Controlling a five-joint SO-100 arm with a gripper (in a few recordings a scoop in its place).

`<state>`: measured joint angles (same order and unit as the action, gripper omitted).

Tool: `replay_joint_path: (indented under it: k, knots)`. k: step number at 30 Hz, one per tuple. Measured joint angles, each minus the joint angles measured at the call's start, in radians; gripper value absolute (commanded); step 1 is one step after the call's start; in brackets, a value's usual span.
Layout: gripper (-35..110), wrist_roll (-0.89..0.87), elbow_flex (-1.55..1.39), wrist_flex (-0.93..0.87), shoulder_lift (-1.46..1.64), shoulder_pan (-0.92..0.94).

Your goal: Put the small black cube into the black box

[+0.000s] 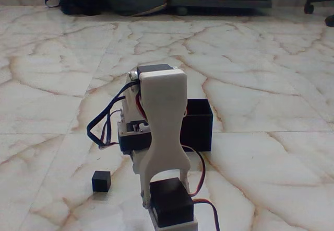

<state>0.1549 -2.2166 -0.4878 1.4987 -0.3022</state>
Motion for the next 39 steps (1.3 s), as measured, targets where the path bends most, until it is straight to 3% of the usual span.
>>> replay_joint_path:
  k: [3, 12, 23, 39]
  knots:
    - [6, -0.12, 0.057, 0.071, -0.1, -0.054]
    - [6, -0.163, 0.463, 0.049, -0.436, -0.138]
    - [4, -0.129, 0.575, 0.037, -0.626, -0.21]
    - [6, -0.009, 0.511, 0.018, -0.543, -0.118]
